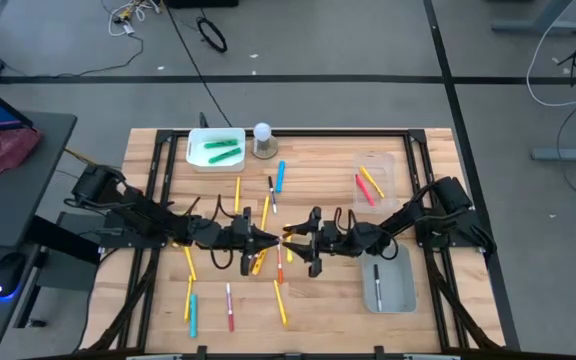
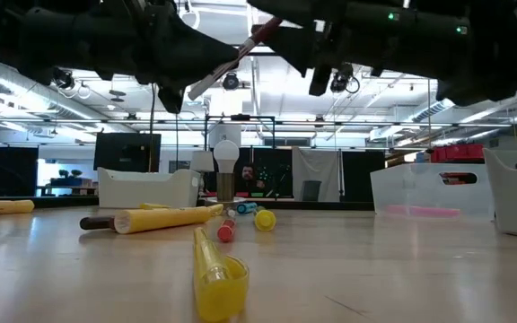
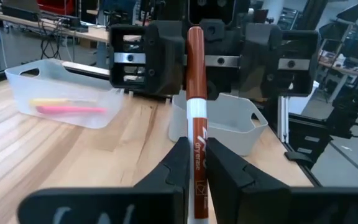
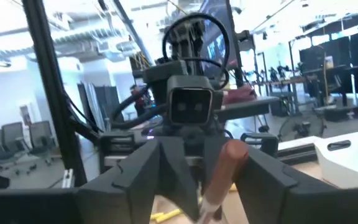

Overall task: Pick & Place Markers
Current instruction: Put the light brown marker pen into the gray bin

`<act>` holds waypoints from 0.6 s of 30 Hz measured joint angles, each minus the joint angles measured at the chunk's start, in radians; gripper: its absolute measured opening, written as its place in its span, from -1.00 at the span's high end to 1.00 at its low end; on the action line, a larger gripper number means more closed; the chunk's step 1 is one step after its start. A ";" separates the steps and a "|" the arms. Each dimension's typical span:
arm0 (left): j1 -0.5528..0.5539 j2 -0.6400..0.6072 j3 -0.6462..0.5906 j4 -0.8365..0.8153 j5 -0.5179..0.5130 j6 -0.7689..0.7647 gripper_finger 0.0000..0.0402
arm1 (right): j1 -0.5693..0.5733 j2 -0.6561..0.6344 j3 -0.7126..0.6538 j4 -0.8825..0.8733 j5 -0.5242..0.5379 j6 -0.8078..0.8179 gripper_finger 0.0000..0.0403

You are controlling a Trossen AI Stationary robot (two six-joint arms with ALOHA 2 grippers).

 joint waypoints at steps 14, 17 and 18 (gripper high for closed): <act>-0.001 0.000 0.000 0.000 -0.009 -0.001 0.58 | 0.016 0.000 0.019 -0.069 0.013 -0.026 0.89; 0.000 0.000 0.000 0.002 -0.017 -0.001 0.48 | 0.041 -0.031 0.017 -0.123 0.084 -0.040 0.87; 0.000 0.000 0.001 0.000 -0.022 -0.001 0.43 | 0.052 -0.058 0.016 -0.180 0.116 -0.039 0.85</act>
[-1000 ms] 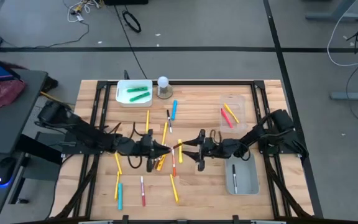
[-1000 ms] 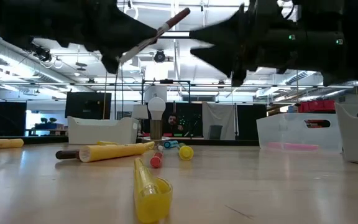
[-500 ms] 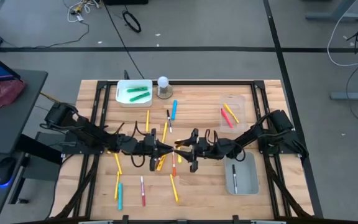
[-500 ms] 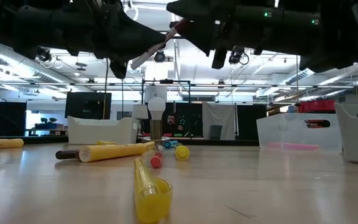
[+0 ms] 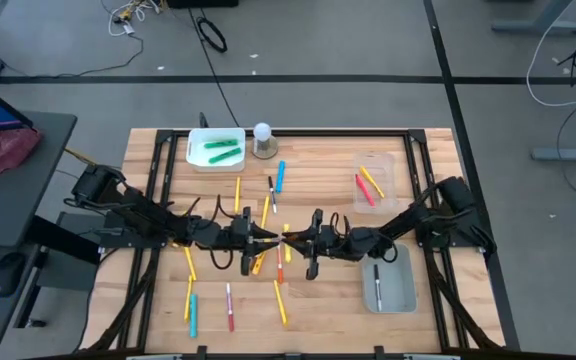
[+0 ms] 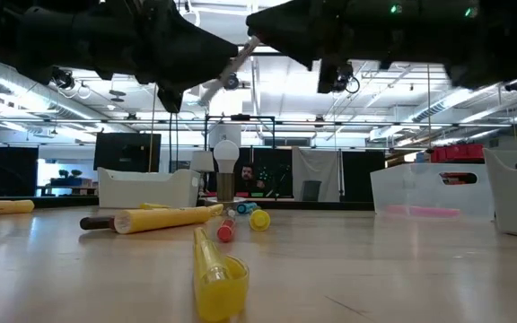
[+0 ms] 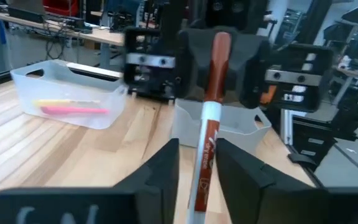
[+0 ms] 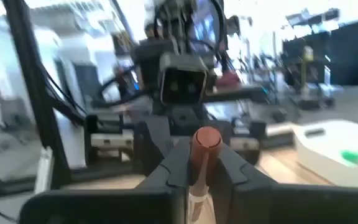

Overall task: Pick & Place Markers
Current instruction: Put the light brown marker pen into the gray bin

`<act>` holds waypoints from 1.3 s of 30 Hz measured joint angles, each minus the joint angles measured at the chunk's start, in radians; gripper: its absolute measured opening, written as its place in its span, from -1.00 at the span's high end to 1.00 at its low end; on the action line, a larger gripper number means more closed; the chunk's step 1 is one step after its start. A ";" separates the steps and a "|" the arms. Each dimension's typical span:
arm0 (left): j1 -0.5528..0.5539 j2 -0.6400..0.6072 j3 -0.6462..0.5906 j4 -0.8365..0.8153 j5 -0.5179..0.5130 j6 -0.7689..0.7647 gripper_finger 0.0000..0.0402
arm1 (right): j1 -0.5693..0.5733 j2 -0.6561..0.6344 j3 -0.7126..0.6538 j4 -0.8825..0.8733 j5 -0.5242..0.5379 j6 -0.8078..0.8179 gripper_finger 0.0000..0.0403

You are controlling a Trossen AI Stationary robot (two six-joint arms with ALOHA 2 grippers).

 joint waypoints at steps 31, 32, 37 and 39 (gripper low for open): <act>0.000 0.000 0.000 -0.112 -0.002 -0.003 0.09 | 0.475 -0.497 0.242 -2.335 -0.071 1.863 0.85; 0.000 0.000 0.000 -0.112 -0.003 -0.003 0.09 | 0.472 -0.485 0.227 -2.330 -0.113 1.888 0.84; 0.000 0.000 0.000 -0.112 -0.003 -0.003 0.09 | 0.465 -0.472 0.119 -2.226 -0.211 1.950 0.84; 0.000 0.000 0.000 -0.111 -0.003 -0.003 0.09 | 0.463 -0.478 0.074 -2.171 -0.220 1.967 0.84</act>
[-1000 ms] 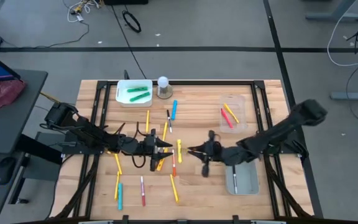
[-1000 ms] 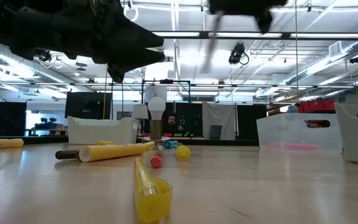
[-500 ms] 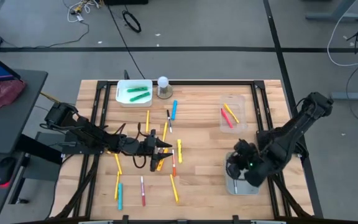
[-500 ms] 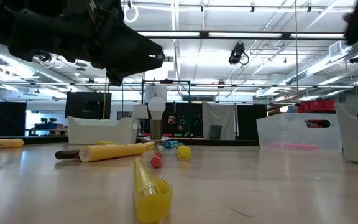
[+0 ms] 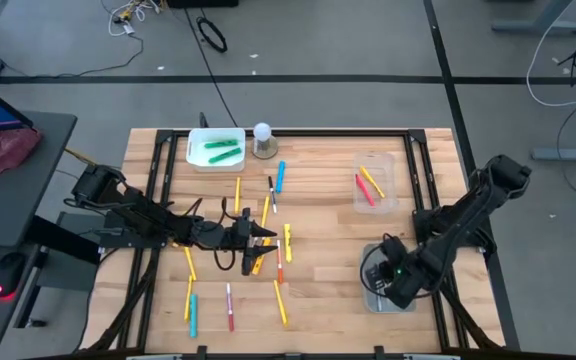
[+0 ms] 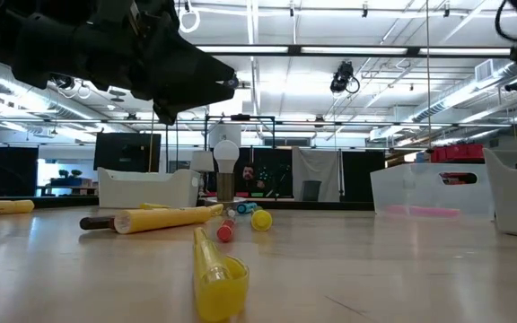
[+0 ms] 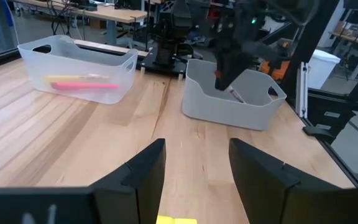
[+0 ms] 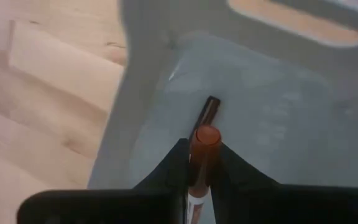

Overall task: Pick & Place Markers
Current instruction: Put the light brown marker pen into the gray bin, then put the large yellow highlighter into the white bin

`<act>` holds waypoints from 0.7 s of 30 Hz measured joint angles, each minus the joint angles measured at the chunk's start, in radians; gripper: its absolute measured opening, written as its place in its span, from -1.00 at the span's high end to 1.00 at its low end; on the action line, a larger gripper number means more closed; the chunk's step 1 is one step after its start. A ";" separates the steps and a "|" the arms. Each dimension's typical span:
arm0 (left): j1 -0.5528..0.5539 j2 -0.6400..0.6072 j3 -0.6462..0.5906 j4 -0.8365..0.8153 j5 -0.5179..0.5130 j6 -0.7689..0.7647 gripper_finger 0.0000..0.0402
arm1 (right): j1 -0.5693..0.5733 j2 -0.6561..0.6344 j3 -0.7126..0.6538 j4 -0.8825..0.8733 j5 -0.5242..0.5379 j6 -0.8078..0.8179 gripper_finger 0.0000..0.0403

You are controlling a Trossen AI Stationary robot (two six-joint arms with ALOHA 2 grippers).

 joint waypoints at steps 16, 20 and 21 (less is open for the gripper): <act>0.000 0.000 0.000 0.001 -0.034 0.000 0.09 | -0.010 -0.007 -0.164 0.154 -0.019 0.044 0.57; 0.000 0.000 0.000 0.001 -0.034 0.000 0.09 | -0.010 -0.012 -0.164 0.152 0.003 0.000 0.44; 0.000 0.000 0.000 0.002 -0.034 0.000 0.09 | -0.011 -0.017 -0.163 0.147 0.006 -0.011 0.41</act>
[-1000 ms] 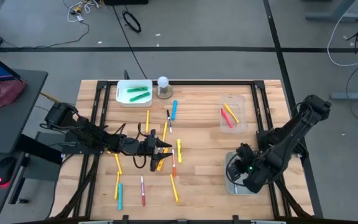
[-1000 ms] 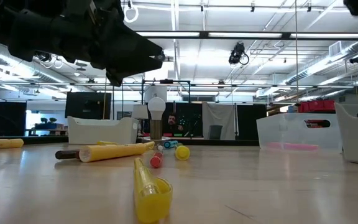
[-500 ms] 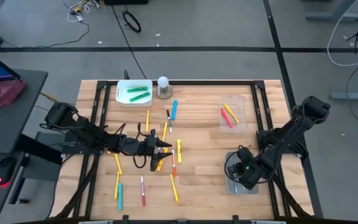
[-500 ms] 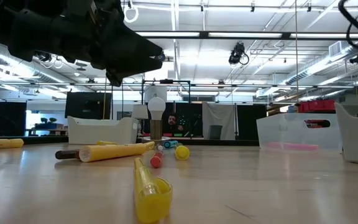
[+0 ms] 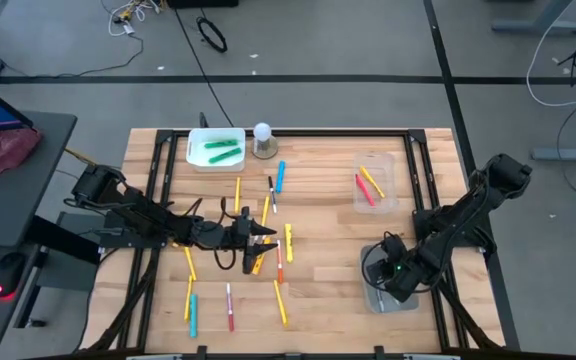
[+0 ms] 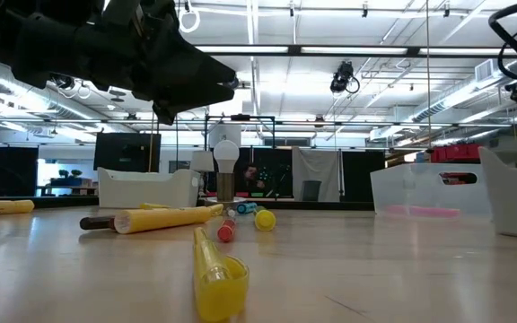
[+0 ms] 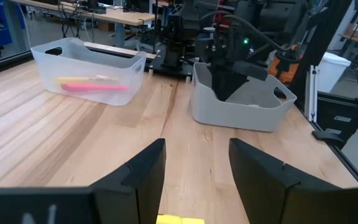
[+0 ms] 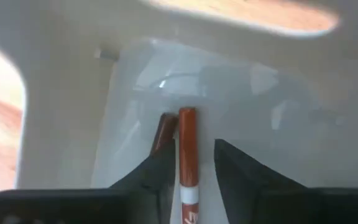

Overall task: Pick & Place Markers
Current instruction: Put the large yellow highlighter into the white bin

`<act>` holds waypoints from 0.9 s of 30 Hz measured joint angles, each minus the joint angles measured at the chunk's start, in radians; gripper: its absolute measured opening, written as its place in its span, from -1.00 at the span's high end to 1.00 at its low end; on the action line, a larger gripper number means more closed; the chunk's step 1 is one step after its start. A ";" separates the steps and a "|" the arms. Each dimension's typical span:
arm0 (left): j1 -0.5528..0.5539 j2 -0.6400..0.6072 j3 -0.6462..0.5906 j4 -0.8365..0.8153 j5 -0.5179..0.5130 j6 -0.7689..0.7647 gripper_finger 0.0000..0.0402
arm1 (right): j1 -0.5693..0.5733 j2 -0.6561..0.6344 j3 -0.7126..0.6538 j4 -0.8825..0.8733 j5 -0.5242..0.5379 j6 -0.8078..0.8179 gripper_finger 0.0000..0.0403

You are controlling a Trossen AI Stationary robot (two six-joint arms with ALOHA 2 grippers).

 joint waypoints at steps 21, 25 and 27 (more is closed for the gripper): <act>0.004 -0.001 0.000 0.001 -0.002 0.000 0.09 | -0.078 -0.111 0.273 0.190 0.623 -0.922 0.39; 0.005 -0.001 0.000 0.002 -0.012 0.001 0.09 | -0.151 -0.054 0.273 0.458 0.625 -1.268 0.39; 0.005 -0.002 0.000 0.001 -0.012 0.001 0.10 | -0.188 -0.012 0.273 0.565 0.624 -1.397 0.39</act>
